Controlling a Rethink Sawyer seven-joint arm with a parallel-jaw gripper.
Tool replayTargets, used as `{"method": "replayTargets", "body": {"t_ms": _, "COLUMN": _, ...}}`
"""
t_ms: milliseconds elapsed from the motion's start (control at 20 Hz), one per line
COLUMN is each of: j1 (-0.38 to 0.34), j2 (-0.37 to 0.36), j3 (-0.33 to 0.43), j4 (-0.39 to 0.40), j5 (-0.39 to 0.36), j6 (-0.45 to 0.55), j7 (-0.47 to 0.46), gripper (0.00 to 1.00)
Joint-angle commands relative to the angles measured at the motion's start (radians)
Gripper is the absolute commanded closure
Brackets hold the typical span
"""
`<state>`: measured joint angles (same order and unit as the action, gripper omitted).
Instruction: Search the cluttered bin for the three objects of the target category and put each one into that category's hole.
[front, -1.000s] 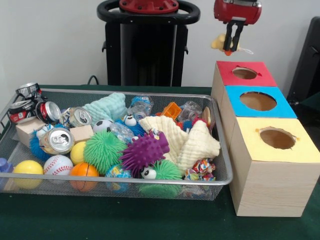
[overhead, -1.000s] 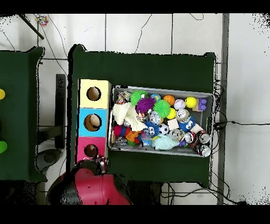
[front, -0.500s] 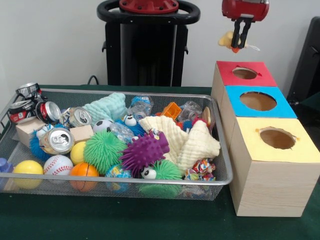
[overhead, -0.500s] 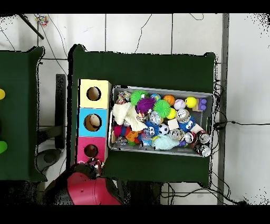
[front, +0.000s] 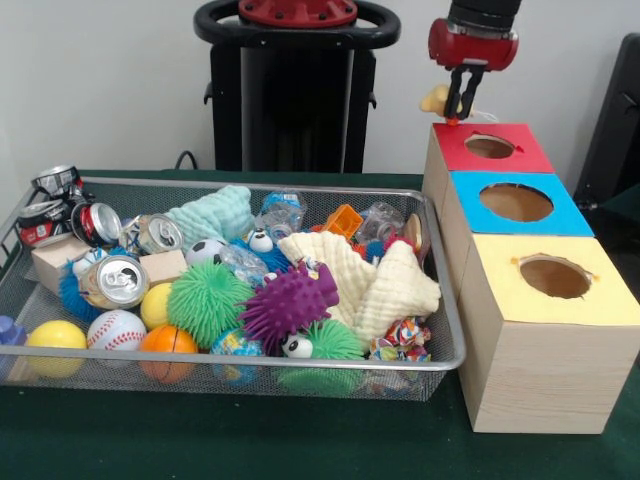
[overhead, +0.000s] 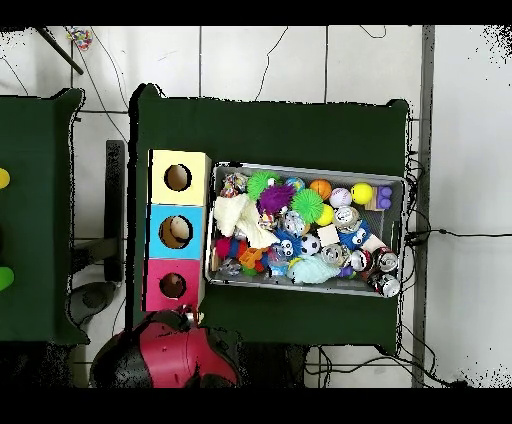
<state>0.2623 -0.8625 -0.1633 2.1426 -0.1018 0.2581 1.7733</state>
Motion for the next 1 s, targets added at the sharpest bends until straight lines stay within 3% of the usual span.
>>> {"method": "replayTargets", "body": {"t_ms": 50, "j1": 0.041, "j2": 0.079, "j3": 0.012, "j4": -0.082, "j5": 0.021, "j6": -0.017, "j7": 0.182, "gripper": 1.0}}
{"method": "replayTargets", "body": {"t_ms": 200, "j1": 0.073, "j2": 0.105, "j3": -0.013, "j4": -0.104, "j5": 0.031, "j6": -0.032, "j7": 0.201, "gripper": 1.0}}
{"method": "replayTargets", "body": {"t_ms": 450, "j1": 0.09, "j2": 0.062, "j3": 0.024, "j4": -0.085, "j5": 0.08, "j6": 0.003, "j7": 0.216, "gripper": 1.0}}
{"method": "replayTargets", "body": {"t_ms": 750, "j1": 0.115, "j2": 0.075, "j3": 0.012, "j4": -0.095, "j5": 0.11, "j6": 0.006, "j7": 0.231, "gripper": 1.0}}
{"method": "replayTargets", "body": {"t_ms": 1000, "j1": 0.144, "j2": 0.032, "j3": -0.007, "j4": -0.098, "j5": 0.134, "j6": 0.079, "j7": 0.228, "gripper": 1.0}}
